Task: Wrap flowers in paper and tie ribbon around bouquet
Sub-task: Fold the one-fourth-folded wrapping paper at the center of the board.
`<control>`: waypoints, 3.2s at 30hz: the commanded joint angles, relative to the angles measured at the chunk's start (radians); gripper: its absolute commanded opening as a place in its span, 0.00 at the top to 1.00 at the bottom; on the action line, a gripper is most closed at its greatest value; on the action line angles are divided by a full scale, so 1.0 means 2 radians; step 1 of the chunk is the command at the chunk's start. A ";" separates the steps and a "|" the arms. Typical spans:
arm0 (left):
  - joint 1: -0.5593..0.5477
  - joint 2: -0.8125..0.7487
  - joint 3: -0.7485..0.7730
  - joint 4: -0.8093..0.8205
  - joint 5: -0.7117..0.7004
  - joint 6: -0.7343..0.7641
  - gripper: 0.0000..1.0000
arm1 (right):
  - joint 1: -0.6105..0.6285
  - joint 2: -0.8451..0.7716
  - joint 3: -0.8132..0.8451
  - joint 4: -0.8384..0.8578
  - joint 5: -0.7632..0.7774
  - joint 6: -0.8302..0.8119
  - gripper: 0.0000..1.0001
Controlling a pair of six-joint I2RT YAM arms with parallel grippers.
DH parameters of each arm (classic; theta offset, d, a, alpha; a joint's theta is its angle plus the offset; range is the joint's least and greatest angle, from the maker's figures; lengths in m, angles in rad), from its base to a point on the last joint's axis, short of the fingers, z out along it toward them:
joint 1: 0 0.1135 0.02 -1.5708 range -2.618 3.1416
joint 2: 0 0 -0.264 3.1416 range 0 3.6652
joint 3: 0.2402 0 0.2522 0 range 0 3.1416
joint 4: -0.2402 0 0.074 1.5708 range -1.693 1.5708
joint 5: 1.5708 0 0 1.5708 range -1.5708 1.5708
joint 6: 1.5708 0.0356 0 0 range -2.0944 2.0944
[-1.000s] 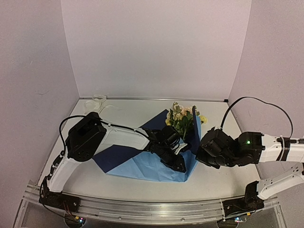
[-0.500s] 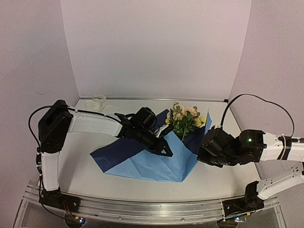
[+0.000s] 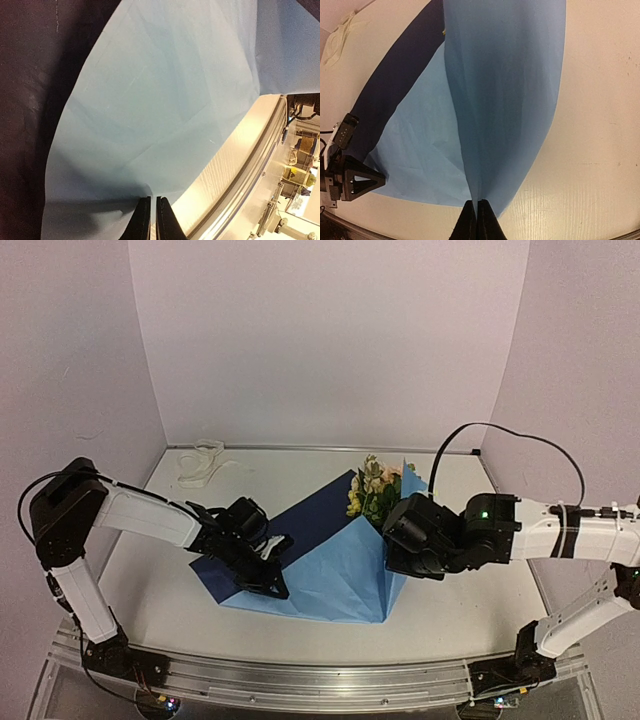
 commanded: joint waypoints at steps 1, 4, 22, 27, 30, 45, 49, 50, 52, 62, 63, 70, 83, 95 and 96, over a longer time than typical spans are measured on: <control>0.000 0.022 0.011 0.031 -0.024 -0.005 0.95 | 0.003 0.039 0.050 -0.006 -0.015 -0.023 0.98; 0.000 0.034 0.016 0.042 -0.021 -0.007 0.96 | 0.003 0.067 0.071 -0.005 -0.025 -0.030 0.97; 0.060 -0.050 0.083 0.031 0.051 -0.063 0.65 | -0.011 0.170 0.081 0.127 -0.072 -0.086 0.93; 0.073 -0.006 0.169 0.038 0.085 -0.074 0.45 | -0.011 0.177 0.086 0.129 -0.074 -0.093 0.94; 0.074 0.038 0.208 0.035 0.093 -0.063 0.38 | -0.011 0.174 0.079 0.133 -0.074 -0.098 0.94; 0.076 0.157 0.315 0.024 0.162 -0.039 0.35 | -0.007 0.144 0.031 0.171 -0.081 -0.140 0.96; 0.080 0.170 0.317 0.035 0.181 -0.042 0.39 | -0.007 0.131 0.015 0.176 -0.081 -0.150 0.96; 0.081 0.173 0.318 0.034 0.183 -0.040 0.40 | -0.006 0.128 0.011 0.179 -0.082 -0.152 0.96; 0.083 0.180 0.321 0.029 0.186 -0.036 0.43 | -0.007 0.122 0.002 0.184 -0.081 -0.155 0.96; 0.089 0.216 0.370 0.010 0.201 -0.011 0.48 | -0.006 0.100 -0.026 0.197 -0.093 -0.176 0.96; 0.089 0.221 0.377 0.005 0.201 -0.009 0.48 | -0.006 0.100 -0.026 0.198 -0.096 -0.178 0.96; 0.089 0.249 0.407 -0.012 0.194 -0.007 0.51 | -0.006 0.107 -0.020 0.199 -0.098 -0.183 0.96; 0.089 0.267 0.419 -0.041 0.123 -0.007 0.55 | -0.006 0.104 -0.023 0.198 -0.092 -0.180 0.96; 0.092 0.272 0.416 -0.019 0.117 -0.033 0.54 | -0.006 0.104 -0.023 0.197 -0.093 -0.180 0.97; 0.092 0.276 0.420 -0.020 0.121 -0.033 0.54 | -0.006 0.105 -0.022 0.197 -0.094 -0.181 0.96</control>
